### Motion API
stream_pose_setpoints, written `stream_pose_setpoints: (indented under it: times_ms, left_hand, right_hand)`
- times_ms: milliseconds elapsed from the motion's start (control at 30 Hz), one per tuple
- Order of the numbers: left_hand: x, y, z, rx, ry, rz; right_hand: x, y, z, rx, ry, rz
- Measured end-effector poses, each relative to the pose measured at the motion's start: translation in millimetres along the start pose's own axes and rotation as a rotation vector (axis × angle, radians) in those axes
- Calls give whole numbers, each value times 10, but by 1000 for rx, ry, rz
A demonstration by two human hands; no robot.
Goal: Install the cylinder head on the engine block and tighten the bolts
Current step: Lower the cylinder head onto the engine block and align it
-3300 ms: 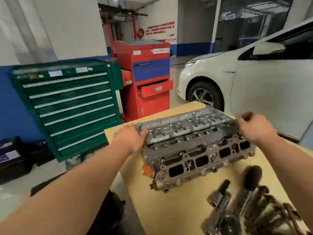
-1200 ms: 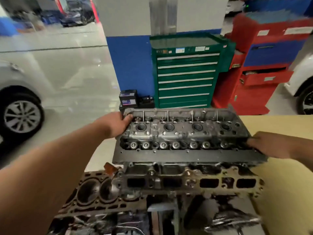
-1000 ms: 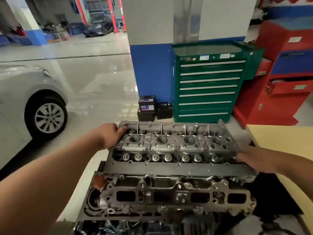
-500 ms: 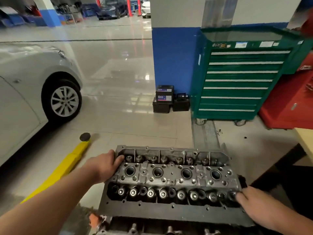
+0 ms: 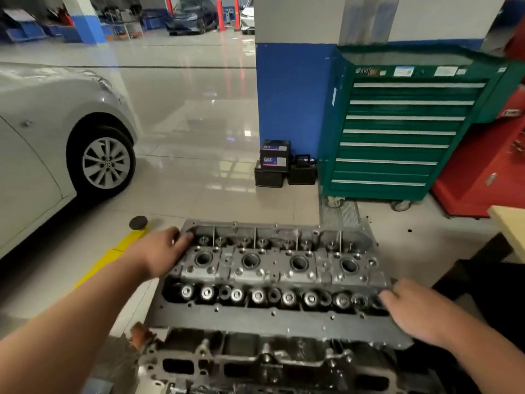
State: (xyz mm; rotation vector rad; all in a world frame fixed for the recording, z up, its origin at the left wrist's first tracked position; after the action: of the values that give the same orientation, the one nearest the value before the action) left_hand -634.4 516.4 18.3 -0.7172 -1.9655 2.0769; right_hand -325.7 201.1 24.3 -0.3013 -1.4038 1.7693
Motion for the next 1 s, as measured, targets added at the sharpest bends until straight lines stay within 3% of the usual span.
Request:
stream_pose_setpoints:
  times_ms: [200, 300, 367, 433, 600, 767, 933, 1000]
  left_hand:
    - [12, -5, 76, -204, 12, -64]
    - [-6, -137, 367, -344, 29, -221]
    - [-39, -162, 744, -426, 67, -147]
    - [-22, -103, 1142, -421, 100, 16]
    - [166, 159, 1802, -255, 126, 250]
    - [238, 261, 1903, -293, 175, 338]
    - [129, 76, 1719, -452, 100, 365]
    - [-41, 80, 1690, -499, 173, 324]
  right_hand:
    - [-74, 141, -31, -193, -76, 204]
    - [-125, 166, 60, -396, -39, -62]
    - [-221, 261, 216, -517, -31, -344]
    - [-266, 470, 467, -526, -27, -468]
    - [-149, 879, 959, -530, -79, -436]
    - [-144, 1054, 963, -438, 32, -350]
    - [-138, 675, 925, -817, -12, -399]
    - [-48, 484, 831, -815, -112, -324]
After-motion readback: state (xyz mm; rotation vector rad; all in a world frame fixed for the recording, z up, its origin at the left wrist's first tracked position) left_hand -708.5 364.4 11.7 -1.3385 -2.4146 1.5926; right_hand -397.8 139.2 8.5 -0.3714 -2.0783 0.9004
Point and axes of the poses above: each hand's wrist, its own z-axis away from the middle knuckle, its own y-axis out of the palm, x = y × z, the point moved 4 cm from there along -z, towards the middle knuckle, and after that the axes turned 7 degrees about -x, right-handed, at the moved point
